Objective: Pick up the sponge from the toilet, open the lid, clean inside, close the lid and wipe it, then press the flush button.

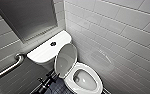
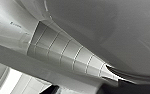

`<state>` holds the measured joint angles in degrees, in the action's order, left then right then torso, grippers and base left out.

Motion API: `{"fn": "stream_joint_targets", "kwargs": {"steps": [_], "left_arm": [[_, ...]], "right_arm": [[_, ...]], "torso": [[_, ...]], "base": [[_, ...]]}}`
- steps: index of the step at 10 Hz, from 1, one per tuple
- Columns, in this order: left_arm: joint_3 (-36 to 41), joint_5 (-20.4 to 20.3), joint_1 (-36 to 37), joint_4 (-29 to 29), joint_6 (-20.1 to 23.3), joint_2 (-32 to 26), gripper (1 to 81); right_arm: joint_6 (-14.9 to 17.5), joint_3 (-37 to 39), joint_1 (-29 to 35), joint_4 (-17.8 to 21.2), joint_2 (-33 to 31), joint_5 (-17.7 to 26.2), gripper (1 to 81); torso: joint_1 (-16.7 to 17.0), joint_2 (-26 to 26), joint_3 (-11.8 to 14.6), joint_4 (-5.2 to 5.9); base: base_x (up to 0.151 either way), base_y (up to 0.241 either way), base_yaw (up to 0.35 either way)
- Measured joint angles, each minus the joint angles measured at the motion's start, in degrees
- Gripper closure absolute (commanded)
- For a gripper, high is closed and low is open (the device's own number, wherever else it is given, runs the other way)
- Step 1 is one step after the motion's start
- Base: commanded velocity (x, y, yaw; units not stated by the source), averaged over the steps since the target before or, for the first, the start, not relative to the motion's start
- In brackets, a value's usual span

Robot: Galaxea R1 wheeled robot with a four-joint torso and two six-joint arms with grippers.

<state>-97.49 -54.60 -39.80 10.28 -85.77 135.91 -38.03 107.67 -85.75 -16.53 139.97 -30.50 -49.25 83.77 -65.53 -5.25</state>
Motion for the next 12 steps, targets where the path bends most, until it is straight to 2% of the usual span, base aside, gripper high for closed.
{"fn": "stream_joint_targets", "kwargs": {"steps": [3,4,5,6,7,9,11,12], "left_arm": [[-2.4,-2.4,-1.4,1.4,-1.0,0.3,1.0],[-3.4,0.0,-3.2,2.6,2.8,-1.3,1.0],[-5.7,2.0,-5.6,0.7,3.0,-3.6,1.0],[-6.0,2.3,-6.3,1.7,3.0,-4.6,1.0],[-5.9,3.8,-5.4,7.2,3.0,-3.0,1.0],[-5.0,9.7,-5.2,24.1,3.0,-0.9,1.0],[-5.7,17.6,-6.0,43.7,0.7,-1.5,1.0],[-5.7,20.7,-6.3,55.6,-1.6,-1.4,1.0]], "right_arm": [[0.1,-0.1,0.0,0.0,0.0,0.0,81.1],[0.1,-0.2,0.0,0.0,0.0,0.0,81.1],[0.1,-0.2,0.0,0.0,0.0,0.0,81.1],[0.1,-0.2,-0.1,0.0,0.0,-0.1,81.1],[0.1,-0.2,-0.1,0.0,0.0,0.0,81.1],[0.1,-0.2,0.0,0.0,0.0,-0.1,81.1],[0.4,0.4,0.2,-0.1,0.2,0.1,81.1],[0.5,0.9,0.2,-0.9,0.2,0.2,81.1]], "torso": [[0.0,0.0,0.0,-0.05],[0.0,0.0,0.0,-0.05],[0.0,0.0,0.0,-0.05],[0.0,0.0,0.0,-0.05],[0.0,0.0,0.0,-0.05],[0.0,0.0,0.0,-0.05],[0.0,0.0,0.0,-0.05],[0.0,0.0,0.0,-0.05]], "base": [[0.000,0.000,0.000],[0.000,0.000,0.000],[0.000,0.000,0.000],[0.000,0.000,0.000],[0.000,0.000,0.000],[0.000,0.000,0.000],[0.000,0.000,0.000],[0.000,0.000,0.000]]}}
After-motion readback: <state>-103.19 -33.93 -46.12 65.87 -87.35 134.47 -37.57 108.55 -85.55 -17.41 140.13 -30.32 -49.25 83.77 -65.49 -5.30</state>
